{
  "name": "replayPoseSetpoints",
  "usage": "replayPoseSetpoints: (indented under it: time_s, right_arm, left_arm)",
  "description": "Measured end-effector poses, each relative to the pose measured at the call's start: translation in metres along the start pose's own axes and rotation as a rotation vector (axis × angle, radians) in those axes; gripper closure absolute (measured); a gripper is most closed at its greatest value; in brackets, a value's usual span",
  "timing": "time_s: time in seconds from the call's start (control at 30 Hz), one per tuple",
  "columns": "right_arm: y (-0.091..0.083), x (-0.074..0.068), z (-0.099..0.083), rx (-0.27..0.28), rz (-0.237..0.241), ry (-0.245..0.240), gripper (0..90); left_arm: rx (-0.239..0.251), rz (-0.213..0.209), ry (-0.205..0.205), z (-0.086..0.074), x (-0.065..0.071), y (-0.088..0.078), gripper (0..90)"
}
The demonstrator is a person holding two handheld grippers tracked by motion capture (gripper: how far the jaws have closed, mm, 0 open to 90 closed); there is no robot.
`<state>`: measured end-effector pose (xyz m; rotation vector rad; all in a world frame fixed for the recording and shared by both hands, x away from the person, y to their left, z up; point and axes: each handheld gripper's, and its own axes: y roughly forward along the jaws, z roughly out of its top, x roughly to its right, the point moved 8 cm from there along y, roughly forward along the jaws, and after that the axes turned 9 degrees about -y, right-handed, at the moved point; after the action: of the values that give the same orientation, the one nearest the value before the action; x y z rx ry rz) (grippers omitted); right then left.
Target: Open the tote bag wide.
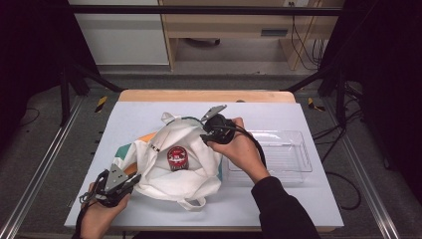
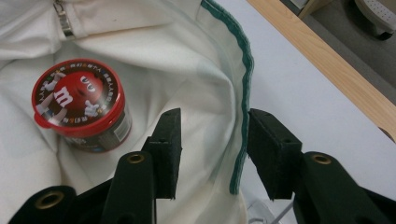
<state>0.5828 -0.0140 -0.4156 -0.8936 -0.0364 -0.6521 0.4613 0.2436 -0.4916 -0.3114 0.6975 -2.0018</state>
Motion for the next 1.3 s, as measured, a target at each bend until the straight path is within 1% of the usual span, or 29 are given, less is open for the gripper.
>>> replayPoseSetpoints:
  time_s: [0.03, 0.1, 0.17, 0.37, 0.43, 0.53, 0.63, 0.67, 0.7, 0.77, 0.8, 0.83, 0.9, 0.93, 0.97, 1.0, 1.03, 1.07, 1.17, 1.2, 1.23, 1.27, 1.3]
  right_arm:
    - [-0.002, -0.001, -0.002, -0.002, 0.001, -0.003, 63.7]
    - [-0.004, -0.003, -0.005, 0.004, 0.015, -0.001, 69.8]
    - [-0.003, -0.006, -0.008, -0.002, 0.028, -0.012, 75.9]
    - [-0.001, -0.013, -0.012, -0.003, 0.044, -0.024, 85.8]
    - [-0.001, -0.016, -0.013, -0.001, 0.049, -0.021, 89.5]
    - [-0.007, -0.024, -0.014, 0.01, 0.039, -0.024, 90.0]
    - [-0.017, -0.037, -0.017, 0.041, 0.033, -0.025, 90.0]
    - [-0.021, -0.042, -0.019, 0.05, 0.034, -0.019, 90.0]
    - [-0.025, -0.047, -0.02, 0.06, 0.033, -0.019, 90.0]
    - [-0.033, -0.058, -0.023, 0.085, 0.039, -0.016, 90.0]
    - [-0.036, -0.063, -0.025, 0.098, 0.039, -0.006, 90.0]
    - [-0.039, -0.068, -0.027, 0.104, 0.04, -0.004, 90.0]
    - [-0.044, -0.076, -0.032, 0.117, 0.024, -0.007, 90.0]
    - [-0.047, -0.08, -0.034, 0.129, 0.026, -0.002, 90.0]
    - [-0.05, -0.083, -0.036, 0.141, 0.024, 0.006, 90.0]
    - [-0.052, -0.088, -0.038, 0.15, 0.022, 0.008, 90.0]
    - [-0.053, -0.091, -0.039, 0.151, 0.02, 0.004, 90.0]
    - [-0.053, -0.094, -0.041, 0.151, 0.02, 0.002, 90.0]
    - [-0.051, -0.103, -0.047, 0.162, 0.017, 0.003, 90.0]
    - [-0.051, -0.105, -0.049, 0.172, 0.022, 0.01, 90.0]
    - [-0.049, -0.108, -0.05, 0.179, 0.027, 0.016, 90.0]
    - [-0.047, -0.11, -0.052, 0.181, 0.033, 0.021, 90.0]
    - [-0.045, -0.111, -0.053, 0.182, 0.032, 0.023, 90.0]
  left_arm:
    - [0.0, 0.001, 0.001, 0.0, 0.0, 0.0, 82.3]
    - [0.0, 0.002, 0.001, 0.0, 0.0, 0.0, 82.3]
    - [0.001, 0.0, 0.0, 0.0, 0.0, 0.0, 82.2]
    - [0.005, -0.003, -0.005, 0.001, 0.0, -0.001, 82.3]
    - [0.005, -0.004, -0.005, 0.001, 0.0, -0.002, 82.4]
    - [0.007, -0.01, -0.011, 0.001, -0.001, -0.002, 82.3]
    - [0.02, -0.016, -0.014, 0.001, -0.001, -0.002, 81.8]
    - [0.031, -0.019, -0.02, 0.002, -0.001, -0.002, 80.3]
    - [0.047, -0.015, -0.02, 0.004, -0.002, -0.004, 76.4]
    - [0.085, -0.011, -0.022, 0.01, -0.002, -0.008, 71.6]
    - [0.101, -0.008, -0.024, 0.013, -0.003, -0.011, 68.4]
    - [0.12, -0.003, -0.027, 0.016, -0.003, -0.014, 67.2]
    - [0.142, -0.013, -0.019, 0.024, -0.003, -0.02, 69.8]
    - [0.147, -0.016, -0.014, 0.029, -0.004, -0.023, 71.3]
    - [0.157, -0.028, -0.004, 0.035, -0.004, -0.025, 73.6]
    - [0.162, -0.037, 0.002, 0.039, -0.004, -0.025, 77.9]
    - [0.161, -0.047, 0.011, 0.043, -0.003, -0.025, 79.4]
    - [0.159, -0.063, 0.015, 0.047, -0.003, -0.024, 82.3]
    - [0.161, -0.081, 0.049, 0.06, -0.002, -0.017, 87.3]
    - [0.158, -0.098, 0.052, 0.064, -0.002, -0.014, 88.0]
    - [0.163, -0.117, 0.063, 0.069, -0.002, -0.009, 88.0]
    - [0.157, -0.12, 0.071, 0.073, -0.002, -0.004, 88.0]
    - [0.155, -0.111, 0.076, 0.077, -0.003, 0.001, 88.0]
